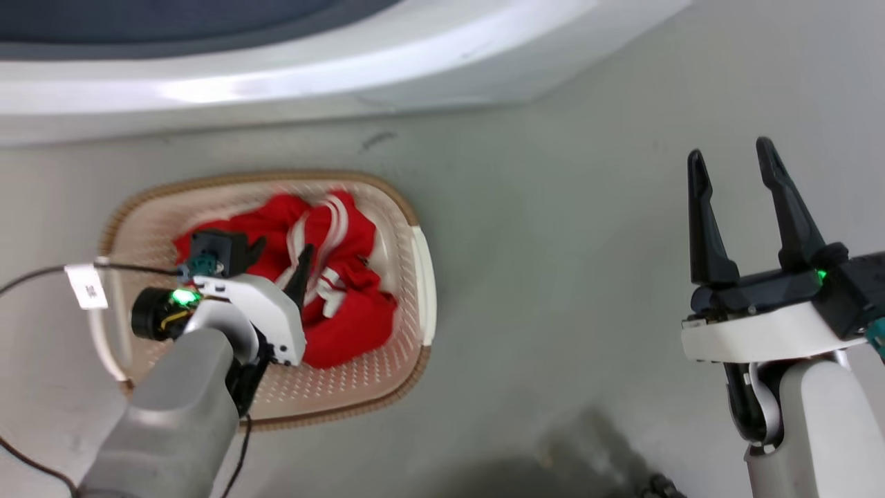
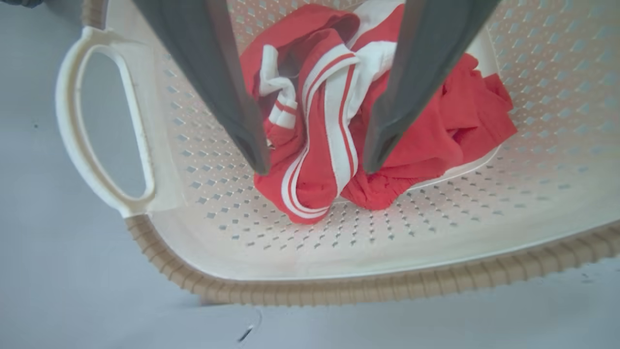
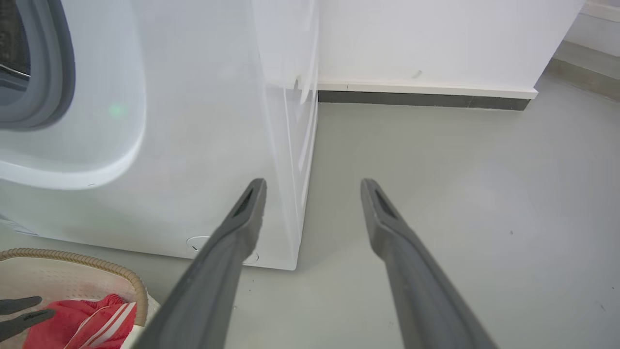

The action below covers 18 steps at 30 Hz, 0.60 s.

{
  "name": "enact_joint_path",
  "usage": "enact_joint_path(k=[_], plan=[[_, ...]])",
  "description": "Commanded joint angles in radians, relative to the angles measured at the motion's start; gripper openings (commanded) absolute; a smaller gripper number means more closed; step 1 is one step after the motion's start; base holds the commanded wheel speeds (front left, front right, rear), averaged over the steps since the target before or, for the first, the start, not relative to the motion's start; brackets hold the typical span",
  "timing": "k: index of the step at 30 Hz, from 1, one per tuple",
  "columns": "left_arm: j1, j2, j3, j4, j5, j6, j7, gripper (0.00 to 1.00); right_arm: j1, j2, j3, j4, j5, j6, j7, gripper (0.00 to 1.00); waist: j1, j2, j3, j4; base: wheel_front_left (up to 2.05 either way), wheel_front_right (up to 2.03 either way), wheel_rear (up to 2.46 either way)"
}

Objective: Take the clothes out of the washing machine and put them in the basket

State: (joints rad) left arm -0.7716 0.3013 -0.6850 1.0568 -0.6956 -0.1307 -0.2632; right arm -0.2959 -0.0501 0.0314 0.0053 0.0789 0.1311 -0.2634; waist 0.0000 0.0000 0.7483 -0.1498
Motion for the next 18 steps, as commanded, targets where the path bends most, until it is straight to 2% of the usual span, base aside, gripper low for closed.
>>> enact_joint_path(k=[1, 9, 18], plan=[[0.033, -0.009, 0.033, -0.036, 0.014, 0.001, -0.002, 1.00, 0.018, 0.000, -0.010, 0.014, -0.009, -0.001, -0.002, 1.00, 0.0000, 0.0000, -0.091, 0.041, 0.00, 0.00, 0.00], [0.168, -0.006, 0.263, -0.274, 0.103, 0.001, -0.002, 1.00, 0.049, 0.000, -0.037, 0.065, -0.030, -0.001, -0.002, 1.00, 0.0000, 0.0000, -0.255, 0.101, 0.00, 0.00, 0.00], [0.294, -0.017, 0.413, -0.508, 0.209, 0.001, -0.002, 1.00, 0.079, 0.000, -0.074, 0.095, -0.035, -0.001, -0.002, 1.00, 0.0000, 0.0000, -0.394, 0.156, 0.00, 0.00, 0.00]])
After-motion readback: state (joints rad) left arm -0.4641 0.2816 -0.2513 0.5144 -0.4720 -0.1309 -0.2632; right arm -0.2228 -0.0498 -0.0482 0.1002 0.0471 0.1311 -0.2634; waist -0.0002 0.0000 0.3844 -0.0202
